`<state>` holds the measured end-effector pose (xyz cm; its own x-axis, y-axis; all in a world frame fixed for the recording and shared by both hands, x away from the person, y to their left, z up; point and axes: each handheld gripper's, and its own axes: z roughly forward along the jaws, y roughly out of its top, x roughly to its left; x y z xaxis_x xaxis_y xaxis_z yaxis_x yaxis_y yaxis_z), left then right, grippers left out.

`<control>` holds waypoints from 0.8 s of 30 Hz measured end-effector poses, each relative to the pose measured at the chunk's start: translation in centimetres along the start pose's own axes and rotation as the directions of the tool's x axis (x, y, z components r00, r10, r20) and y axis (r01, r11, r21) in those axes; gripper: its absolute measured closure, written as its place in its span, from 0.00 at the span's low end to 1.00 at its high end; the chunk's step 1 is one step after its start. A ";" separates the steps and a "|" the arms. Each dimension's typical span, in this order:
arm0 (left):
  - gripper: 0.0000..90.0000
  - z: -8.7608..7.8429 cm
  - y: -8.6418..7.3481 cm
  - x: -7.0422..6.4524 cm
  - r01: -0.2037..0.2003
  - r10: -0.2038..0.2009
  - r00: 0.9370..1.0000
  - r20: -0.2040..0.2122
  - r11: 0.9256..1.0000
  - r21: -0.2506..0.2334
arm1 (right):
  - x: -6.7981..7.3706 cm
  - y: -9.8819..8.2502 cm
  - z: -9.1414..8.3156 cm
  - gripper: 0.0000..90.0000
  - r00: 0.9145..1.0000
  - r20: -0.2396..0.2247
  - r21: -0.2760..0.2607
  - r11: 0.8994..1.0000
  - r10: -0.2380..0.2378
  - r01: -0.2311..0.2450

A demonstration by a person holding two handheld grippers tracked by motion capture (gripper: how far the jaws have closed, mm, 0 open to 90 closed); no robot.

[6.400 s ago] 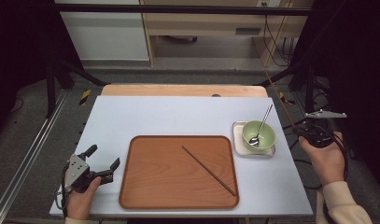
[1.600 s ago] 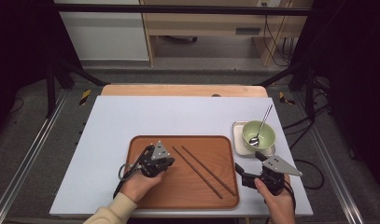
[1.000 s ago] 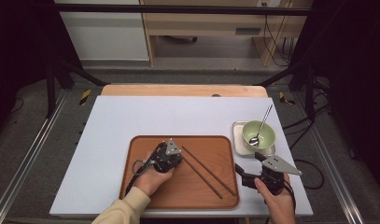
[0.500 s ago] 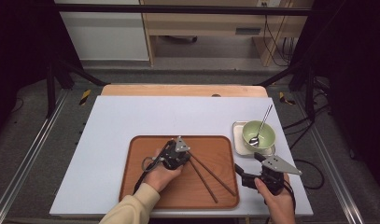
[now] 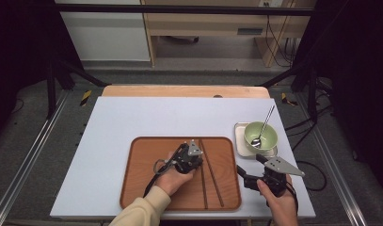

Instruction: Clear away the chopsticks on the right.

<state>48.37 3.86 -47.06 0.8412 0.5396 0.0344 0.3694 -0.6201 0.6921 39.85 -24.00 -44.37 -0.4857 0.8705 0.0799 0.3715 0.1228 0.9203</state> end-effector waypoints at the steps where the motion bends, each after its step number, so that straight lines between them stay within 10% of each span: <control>1: 1.00 0.0 0.0 -0.2 0.005 -0.005 1.000 0.010 1.000 0.001 | 0.0 0.0 0.0 0.14 1.000 0.000 0.000 1.000 0.001 -0.001; 24: 1.00 1.0 1.1 -2.6 -0.028 0.028 0.996 0.089 1.000 -0.003 | -0.2 0.0 0.0 0.15 1.000 0.004 0.011 1.000 0.020 -0.020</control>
<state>46.99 1.24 -47.09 0.8831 0.4691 -0.0100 0.3443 -0.6333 0.6931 39.96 -24.14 -44.43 -0.4749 0.8747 0.0965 0.3896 0.1106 0.9143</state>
